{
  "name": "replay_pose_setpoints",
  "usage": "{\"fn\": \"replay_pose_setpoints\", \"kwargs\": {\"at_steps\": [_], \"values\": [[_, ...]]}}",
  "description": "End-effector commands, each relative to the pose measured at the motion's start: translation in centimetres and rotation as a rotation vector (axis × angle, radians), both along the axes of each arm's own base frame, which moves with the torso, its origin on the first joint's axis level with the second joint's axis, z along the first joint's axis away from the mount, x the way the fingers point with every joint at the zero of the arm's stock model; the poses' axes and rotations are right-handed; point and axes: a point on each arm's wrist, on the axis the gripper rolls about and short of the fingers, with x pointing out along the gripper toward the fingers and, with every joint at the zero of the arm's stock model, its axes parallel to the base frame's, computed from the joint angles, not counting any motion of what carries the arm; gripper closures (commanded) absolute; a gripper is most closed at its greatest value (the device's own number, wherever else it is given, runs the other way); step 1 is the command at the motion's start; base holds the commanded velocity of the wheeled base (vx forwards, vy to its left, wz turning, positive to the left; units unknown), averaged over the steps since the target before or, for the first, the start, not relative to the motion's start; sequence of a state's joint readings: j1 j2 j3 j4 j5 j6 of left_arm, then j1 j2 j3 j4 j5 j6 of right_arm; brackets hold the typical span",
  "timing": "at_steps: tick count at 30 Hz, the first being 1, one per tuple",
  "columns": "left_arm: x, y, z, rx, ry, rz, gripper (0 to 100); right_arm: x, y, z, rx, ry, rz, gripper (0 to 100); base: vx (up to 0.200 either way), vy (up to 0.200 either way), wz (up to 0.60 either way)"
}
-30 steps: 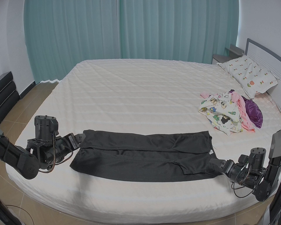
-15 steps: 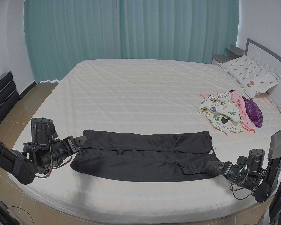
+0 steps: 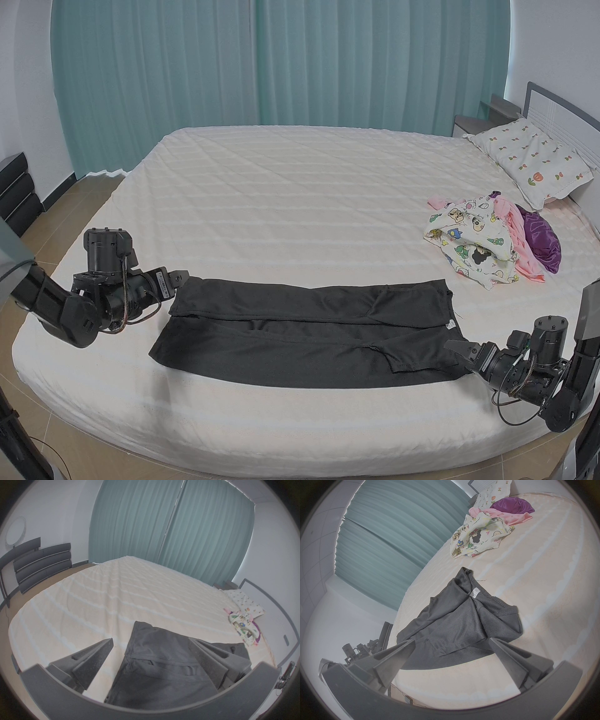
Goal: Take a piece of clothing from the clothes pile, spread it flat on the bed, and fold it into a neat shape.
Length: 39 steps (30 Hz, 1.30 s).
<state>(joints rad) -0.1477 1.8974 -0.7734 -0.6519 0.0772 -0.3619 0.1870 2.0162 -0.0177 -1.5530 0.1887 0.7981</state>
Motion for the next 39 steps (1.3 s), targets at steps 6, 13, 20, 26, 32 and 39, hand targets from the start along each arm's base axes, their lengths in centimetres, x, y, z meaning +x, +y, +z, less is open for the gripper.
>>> {"fn": "replay_pose_setpoints", "kwargs": {"at_steps": [6,13,20,26,32,39], "values": [[3.9,1.6,-3.7,-0.012,0.148,-0.106,0,-0.3,0.2,-0.4,-0.003,0.022,0.01,0,0.0,0.0,0.0],[5.7,1.8,-5.2,-0.009,0.164,-0.098,0,-0.3,0.3,-0.4,-0.005,0.022,0.016,0,0.0,0.0,0.0],[7.1,1.7,-7.3,-0.011,0.195,-0.095,0,-0.3,0.3,-0.4,-0.005,0.022,0.016,0,0.0,0.0,0.0],[7.1,1.6,-8.2,-0.009,0.218,-0.095,0,-0.3,0.3,-0.5,-0.007,0.026,0.016,0,0.0,0.0,0.0],[7.0,1.4,-8.5,-0.009,0.229,-0.1,0,-0.3,0.3,-0.5,-0.008,0.026,0.015,0,0.0,0.0,0.0],[6.8,0.8,-8.8,-0.003,0.241,-0.105,0,-0.3,0.3,-0.5,-0.009,0.025,0.016,0,0.0,0.0,0.0]]}}
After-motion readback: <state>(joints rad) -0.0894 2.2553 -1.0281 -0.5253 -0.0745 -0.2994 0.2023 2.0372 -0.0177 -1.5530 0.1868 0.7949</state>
